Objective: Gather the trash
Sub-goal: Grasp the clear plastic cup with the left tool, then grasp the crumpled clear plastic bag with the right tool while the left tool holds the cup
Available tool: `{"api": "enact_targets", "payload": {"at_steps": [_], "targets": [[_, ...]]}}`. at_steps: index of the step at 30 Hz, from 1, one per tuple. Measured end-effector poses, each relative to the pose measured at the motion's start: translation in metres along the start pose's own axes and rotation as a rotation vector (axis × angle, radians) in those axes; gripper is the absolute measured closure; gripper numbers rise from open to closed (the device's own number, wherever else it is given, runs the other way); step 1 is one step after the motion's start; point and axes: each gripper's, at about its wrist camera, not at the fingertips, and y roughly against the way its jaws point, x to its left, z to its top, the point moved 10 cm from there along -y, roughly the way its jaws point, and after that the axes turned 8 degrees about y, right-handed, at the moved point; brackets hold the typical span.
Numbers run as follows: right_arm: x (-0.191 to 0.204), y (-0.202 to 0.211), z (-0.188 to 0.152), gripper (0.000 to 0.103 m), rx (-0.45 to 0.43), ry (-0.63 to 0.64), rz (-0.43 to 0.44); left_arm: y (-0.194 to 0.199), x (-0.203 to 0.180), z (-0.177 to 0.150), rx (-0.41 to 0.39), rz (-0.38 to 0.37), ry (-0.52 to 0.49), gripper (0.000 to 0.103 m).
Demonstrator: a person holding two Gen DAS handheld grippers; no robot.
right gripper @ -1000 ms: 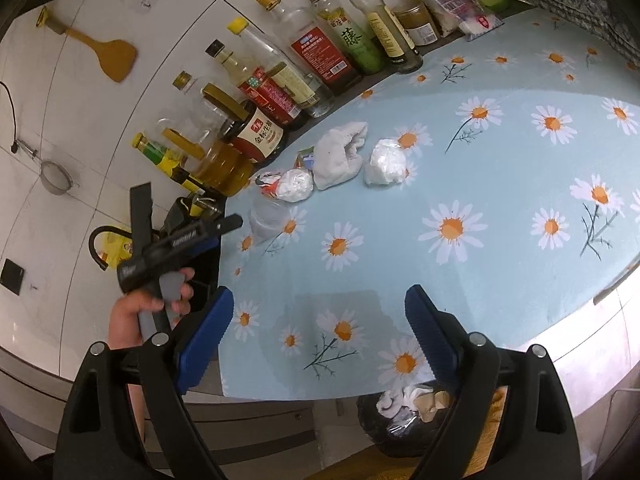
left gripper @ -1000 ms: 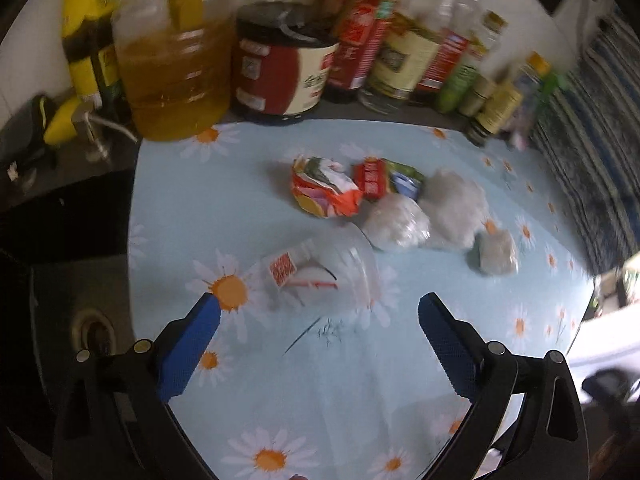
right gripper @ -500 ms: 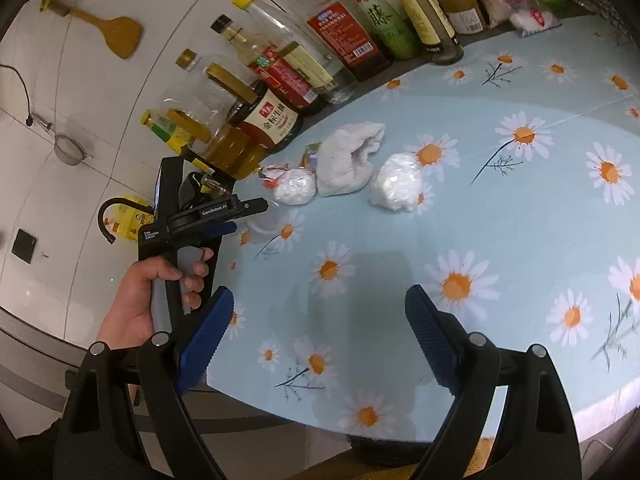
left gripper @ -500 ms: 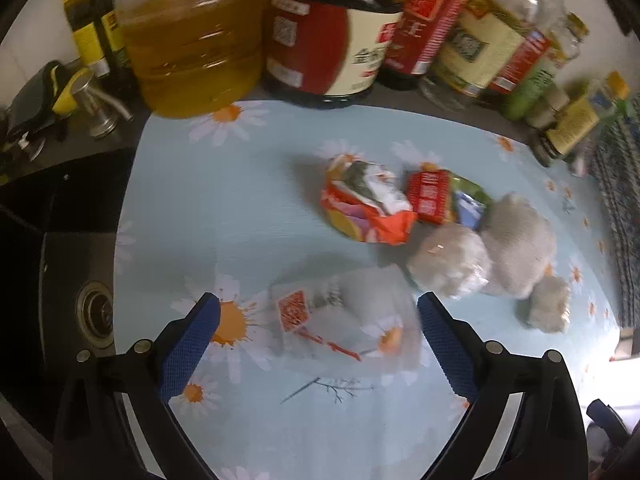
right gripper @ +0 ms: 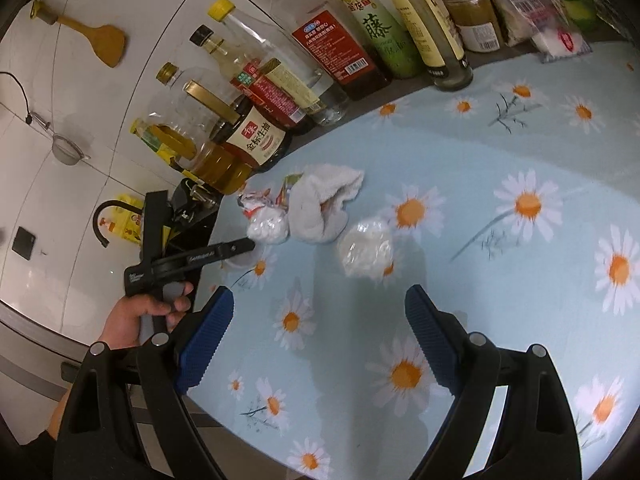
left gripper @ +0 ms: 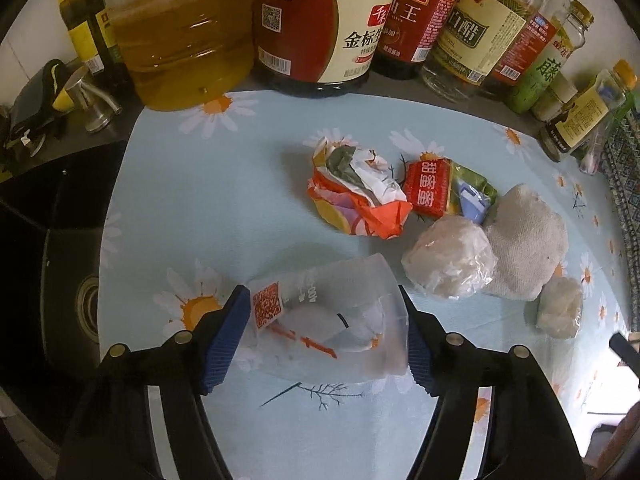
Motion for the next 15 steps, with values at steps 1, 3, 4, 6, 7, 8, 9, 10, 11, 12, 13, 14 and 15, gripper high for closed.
{"api": "enact_targets", "payload": {"at_steps": [1, 3, 4, 6, 7, 8, 9, 10, 11, 12, 13, 14, 15], "targets": [[-0.003, -0.004, 0.002, 0.016, 0.011, 0.002, -0.006, 0.001, -0.001, -0.001, -0.002, -0.006, 0.0, 0.035], [-0.01, -0.015, 0.005, 0.016, 0.041, 0.019, -0.038, 0.006, -0.002, -0.004, -0.014, -0.015, -0.005, 0.035], [-0.012, -0.02, 0.004, 0.016, 0.053, 0.026, -0.053, 0.013, 0.003, -0.01, -0.02, -0.021, -0.001, 0.035], [-0.017, -0.033, 0.005, 0.016, 0.085, 0.041, -0.071, 0.02, 0.001, -0.015, -0.027, -0.037, 0.004, 0.035], [-0.019, -0.037, 0.005, 0.016, 0.098, 0.043, -0.078, 0.025, 0.001, -0.018, -0.037, -0.04, 0.005, 0.035], [-0.021, -0.043, 0.004, 0.016, 0.11, 0.046, -0.082, 0.028, -0.001, -0.02, -0.042, -0.042, 0.007, 0.035], [-0.022, -0.047, 0.005, 0.016, 0.119, 0.054, -0.083, 0.035, -0.001, -0.025, -0.05, -0.049, 0.01, 0.035], [-0.023, -0.053, 0.006, 0.016, 0.129, 0.063, -0.086, 0.038, -0.002, -0.026, -0.055, -0.051, 0.011, 0.035], [-0.024, -0.057, 0.006, 0.016, 0.138, 0.075, -0.095, 0.042, -0.003, -0.029, -0.062, -0.049, 0.01, 0.035], [-0.025, -0.061, 0.007, 0.016, 0.144, 0.088, -0.102, 0.048, -0.001, -0.034, -0.072, -0.049, 0.011, 0.035], [-0.025, -0.066, 0.008, 0.017, 0.156, 0.104, -0.103, 0.054, 0.001, -0.038, -0.08, -0.051, 0.012, 0.035], [-0.025, -0.07, 0.008, 0.019, 0.166, 0.117, -0.104, 0.061, 0.001, -0.044, -0.089, -0.055, 0.019, 0.035], [-0.025, -0.074, 0.008, 0.022, 0.181, 0.131, -0.111, 0.063, -0.001, -0.047, -0.092, -0.058, 0.027, 0.035]]}}
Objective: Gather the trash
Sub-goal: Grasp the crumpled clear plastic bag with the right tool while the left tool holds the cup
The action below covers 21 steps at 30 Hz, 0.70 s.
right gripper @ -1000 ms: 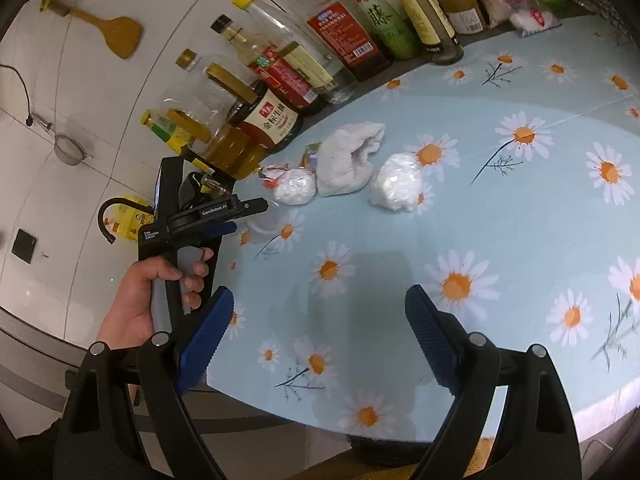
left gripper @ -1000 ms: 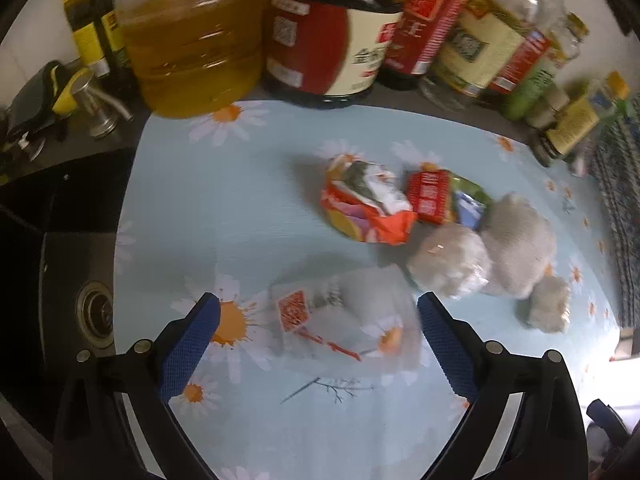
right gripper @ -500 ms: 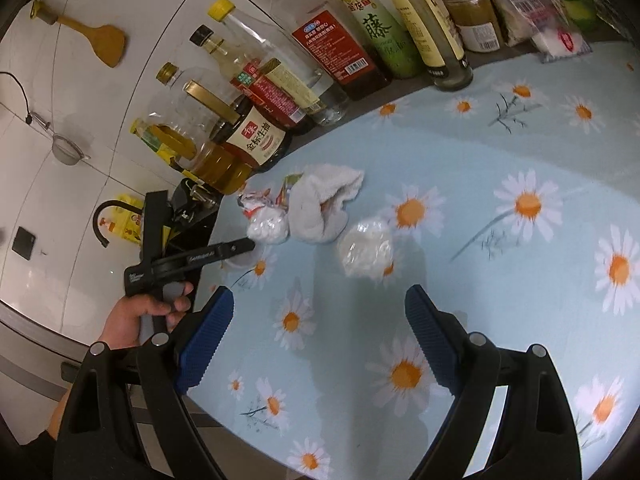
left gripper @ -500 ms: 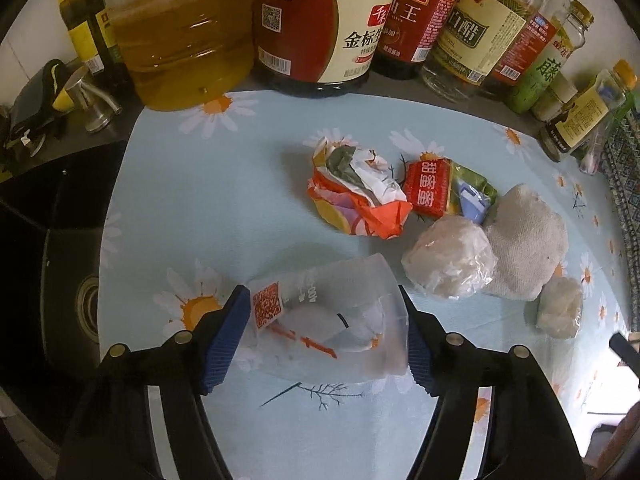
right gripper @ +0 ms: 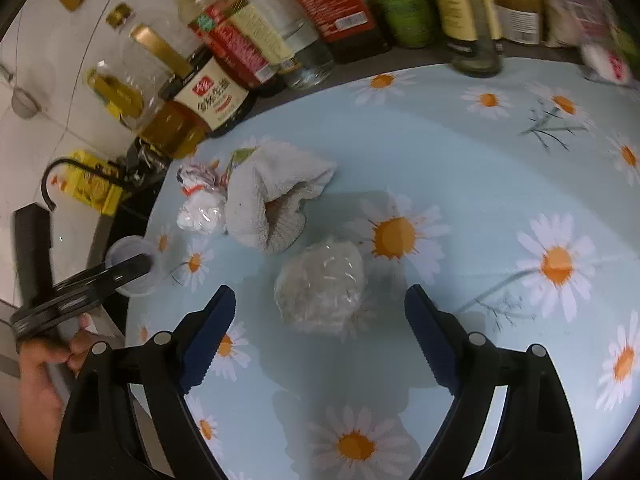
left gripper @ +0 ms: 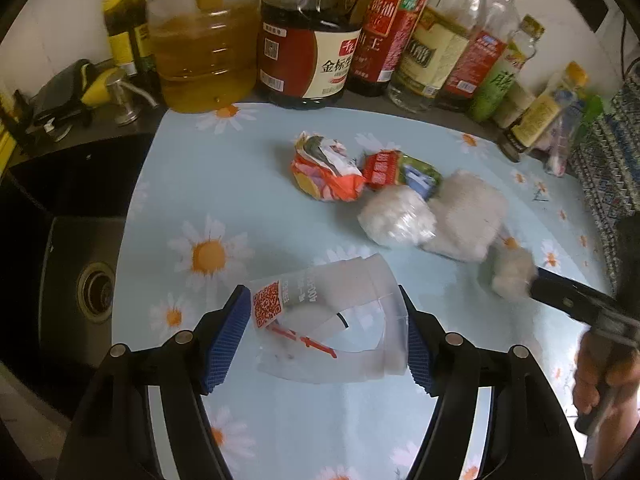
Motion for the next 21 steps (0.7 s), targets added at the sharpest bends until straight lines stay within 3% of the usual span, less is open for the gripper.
{"api": "enact_targets", "payload": {"at_steps": [2, 6, 14, 21], "targets": [[0.0, -0.005, 0.0, 0.036, 0.021, 0.018, -0.006, 0.006, -0.001, -0.006, -0.013, -0.004, 0.025, 0.035], [0.002, -0.013, 0.002, 0.05, 0.045, 0.051, -0.014, 0.022, -0.003, -0.026, -0.037, -0.026, 0.057, 0.035], [0.005, -0.001, -0.009, 0.053, 0.027, -0.025, 0.03, 0.044, -0.016, -0.058, -0.068, -0.072, 0.008, 0.035], [0.044, 0.027, -0.042, 0.053, -0.014, -0.03, 0.072, 0.06, -0.014, -0.092, -0.068, -0.139, -0.045, 0.035]]}}
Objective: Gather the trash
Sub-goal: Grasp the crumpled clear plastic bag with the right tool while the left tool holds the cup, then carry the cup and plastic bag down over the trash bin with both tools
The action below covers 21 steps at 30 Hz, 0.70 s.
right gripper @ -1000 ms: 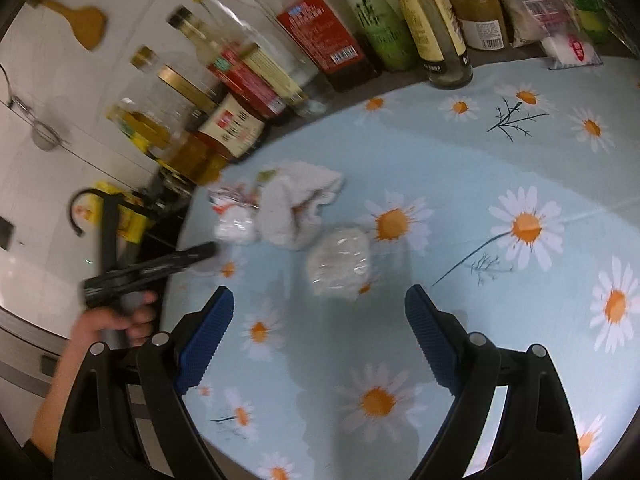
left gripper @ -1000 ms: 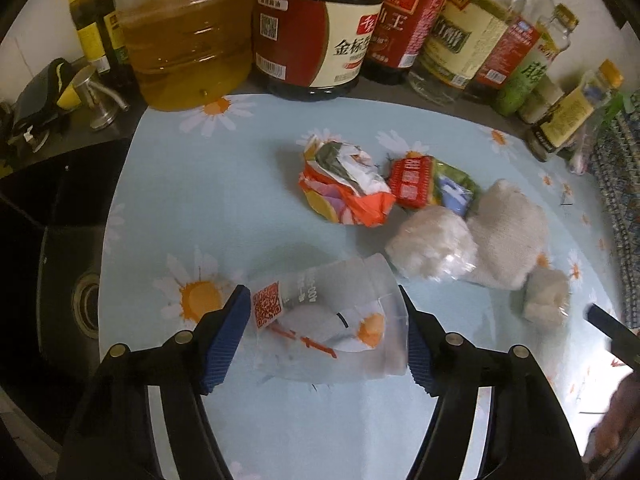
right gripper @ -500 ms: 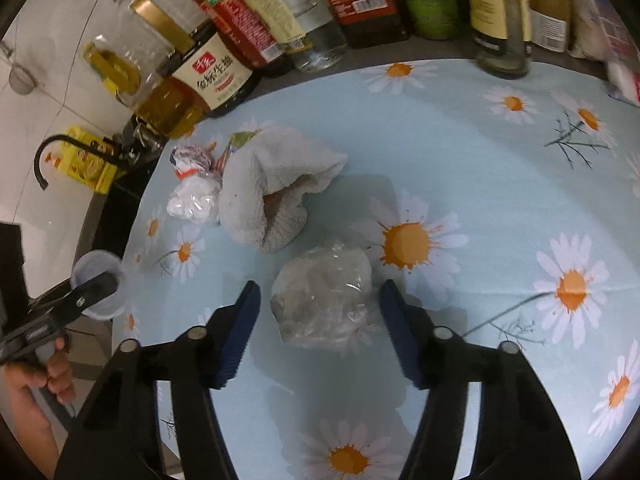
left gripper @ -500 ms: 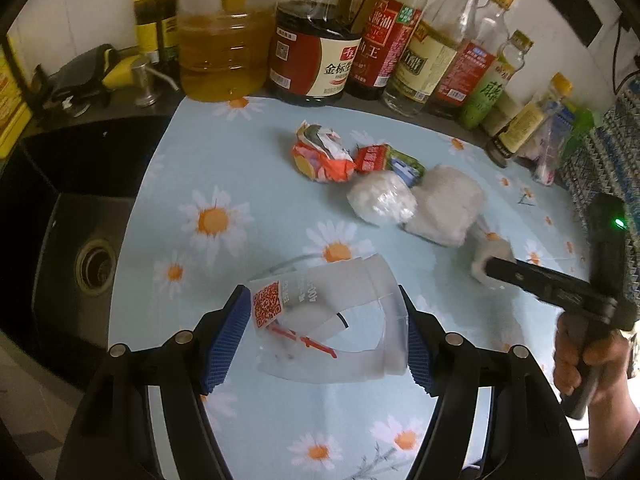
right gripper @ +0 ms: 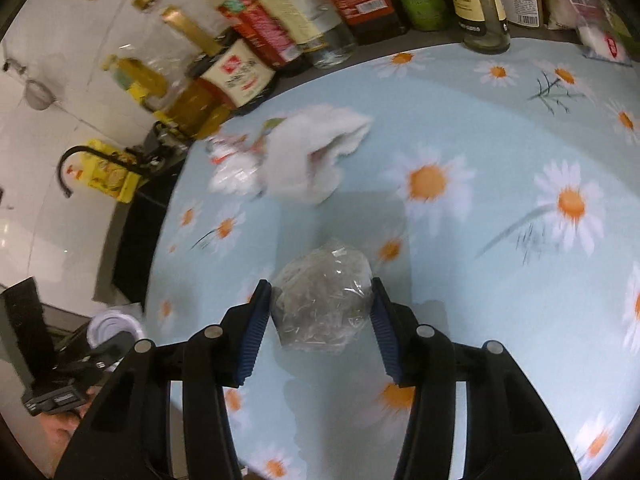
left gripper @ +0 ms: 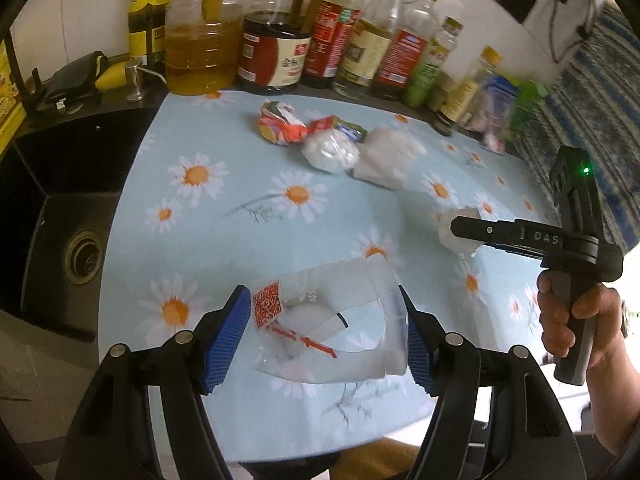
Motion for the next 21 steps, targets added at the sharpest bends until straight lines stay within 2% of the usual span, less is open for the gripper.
{"api": "enact_targets", "payload": {"at_steps": [3, 11, 21], "targets": [[0.027, 0.011, -0.02, 0.053, -0.009, 0.01, 0.029, 0.011, 0.005, -0.016, -0.012, -0.027, -0.015, 0.035], [0.08, 0.024, -0.067, 0.053, -0.018, 0.039, 0.075, 0.03, 0.02, -0.052, 0.023, -0.071, -0.056, 0.035], [0.118, 0.002, -0.153, 0.053, 0.074, 0.041, 0.086, 0.039, 0.034, -0.109, 0.096, -0.133, -0.032, 0.035]]}}
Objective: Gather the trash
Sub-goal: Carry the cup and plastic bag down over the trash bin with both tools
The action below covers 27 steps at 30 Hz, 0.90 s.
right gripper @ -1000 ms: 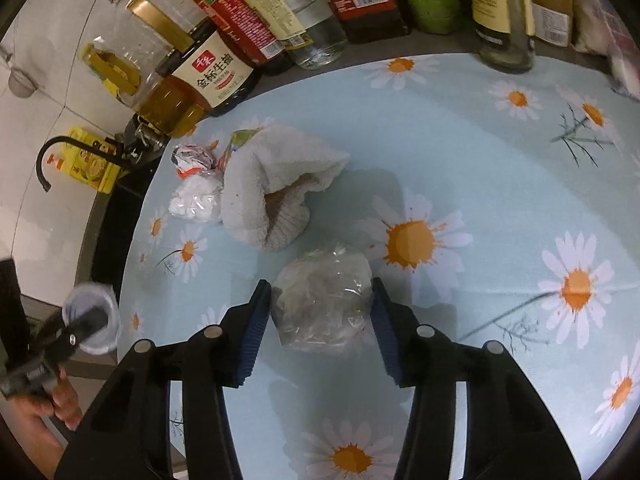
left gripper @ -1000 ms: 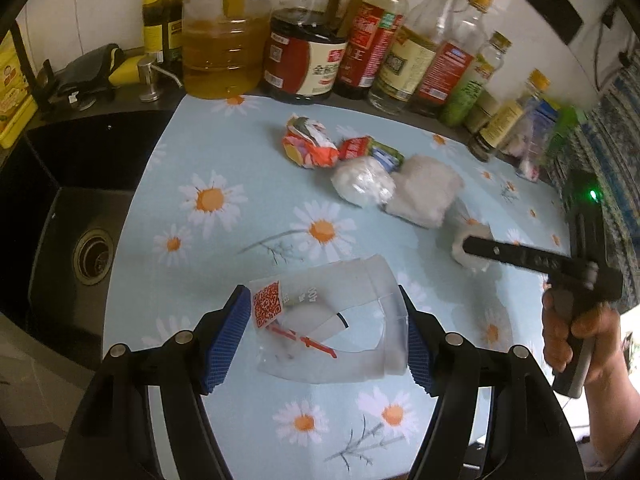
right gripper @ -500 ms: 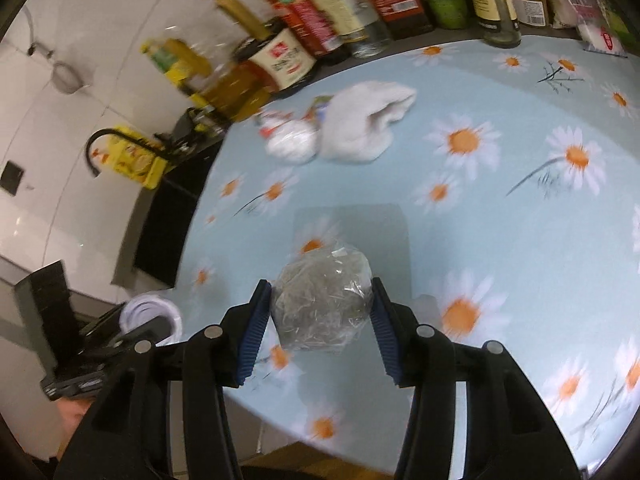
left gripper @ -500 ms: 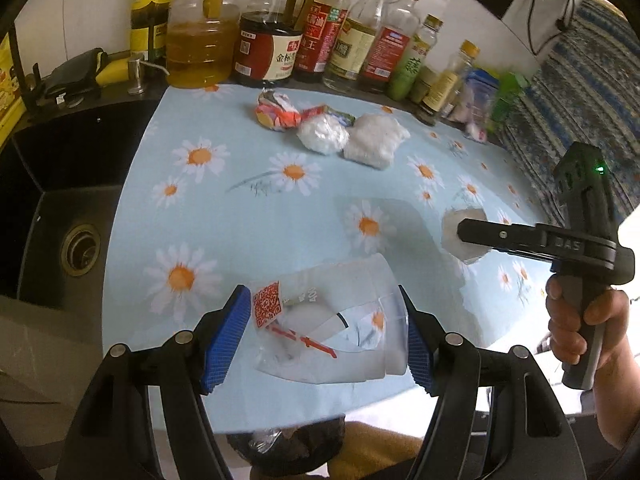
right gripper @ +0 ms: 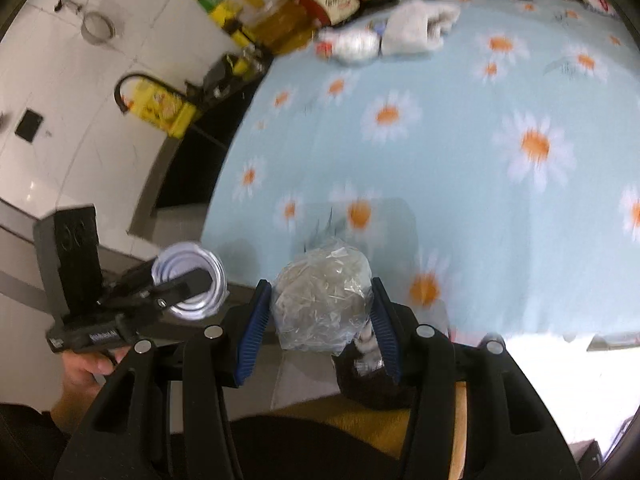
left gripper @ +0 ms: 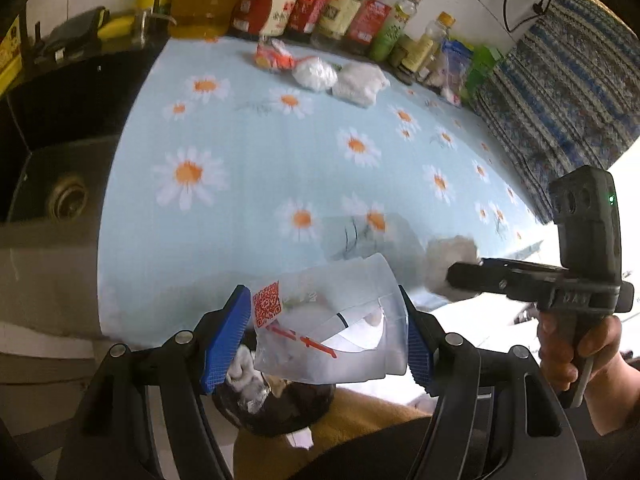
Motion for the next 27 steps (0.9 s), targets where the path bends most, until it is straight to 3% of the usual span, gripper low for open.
{"api": "enact_targets", "payload": {"at_steps": [8, 12, 27], "targets": [[0.012, -0.027, -0.05, 0.053, 0.067, 0.005, -0.023, -0.014, 0.012, -0.051, 0.112, -0.013, 0.001, 0.035], [0.01, -0.046, -0.07, 0.053, 0.099, 0.006, -0.042, -0.026, 0.02, -0.068, 0.134, 0.024, -0.033, 0.035], [-0.04, -0.121, -0.132, 0.053, 0.235, -0.121, -0.109, -0.081, 0.047, -0.109, 0.257, 0.056, -0.036, 0.035]]}}
